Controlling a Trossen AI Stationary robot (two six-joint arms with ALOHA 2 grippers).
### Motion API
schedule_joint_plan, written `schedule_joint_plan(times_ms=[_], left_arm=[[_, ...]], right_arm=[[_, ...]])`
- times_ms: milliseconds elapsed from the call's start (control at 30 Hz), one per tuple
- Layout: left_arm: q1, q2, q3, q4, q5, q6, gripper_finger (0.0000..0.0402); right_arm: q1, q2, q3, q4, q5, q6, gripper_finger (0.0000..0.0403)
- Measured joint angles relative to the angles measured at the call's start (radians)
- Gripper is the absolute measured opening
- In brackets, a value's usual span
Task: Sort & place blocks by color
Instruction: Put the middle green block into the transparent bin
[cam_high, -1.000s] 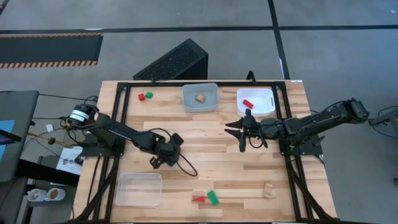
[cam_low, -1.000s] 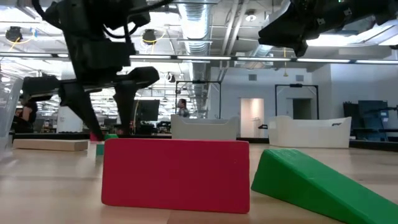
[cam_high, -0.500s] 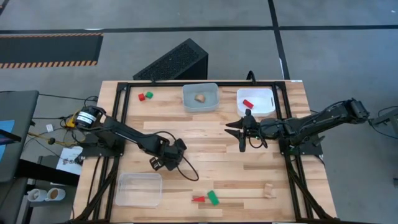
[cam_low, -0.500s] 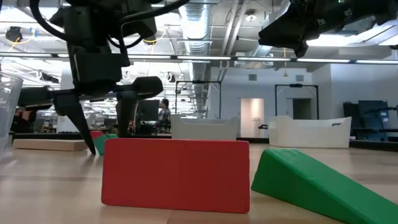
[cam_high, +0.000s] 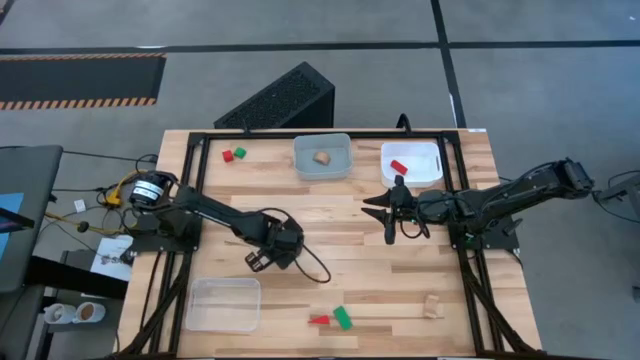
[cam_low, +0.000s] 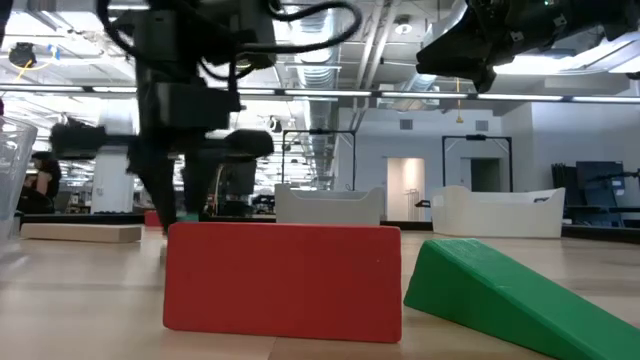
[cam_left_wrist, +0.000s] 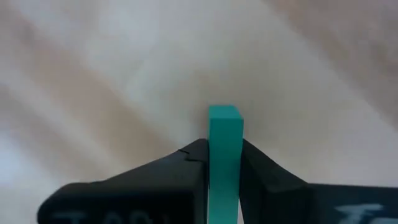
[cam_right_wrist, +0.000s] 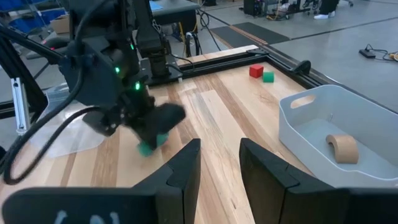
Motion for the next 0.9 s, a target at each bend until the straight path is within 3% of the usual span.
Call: schedule_joint_plan(times_ms=[100,167,367,500,633,733,900], left_arm=[[-0.022,-0.024,0.121,-0.199,-0.135,-0.138,0.0022],[-0.033,-0.053,0.194,-0.286,-0.139,-0.276,0.002],[-0.079,-0.158,0.23,-0.29,0.122,-0.706,0.002],[-0.181,-0.211,0.226,-0.344,0.183,-0.853,0.002],[-0.307,-0.275,0.226,-0.347,0.169,-1.051,0.002],[-0.419,-0.303,0.226,-0.344,0.091,-1.214,0.002],[-0.571,-0.25,0.19,-0.303,0.031,-1.367,0.002]], right_arm=[[0.0,0.0,0.0,0.0,0.0,-0.002,0.0134],[0.0,0.0,0.0,0.0,0.0,-0.002,0.0134],[0.0,0.0,0.0,-0.015,0.0,-0.001,0.0134],[0.004,0.0,0.0,-0.034,0.0,0.016,0.0134],[0.007,0.0,0.0,-0.019,-0.001,0.015,0.0134],[0.006,0.0,0.0,-0.003,0.0,0.008,0.0134],[-0.006,0.0,0.0,0.025,0.0,0.006,0.0134]])
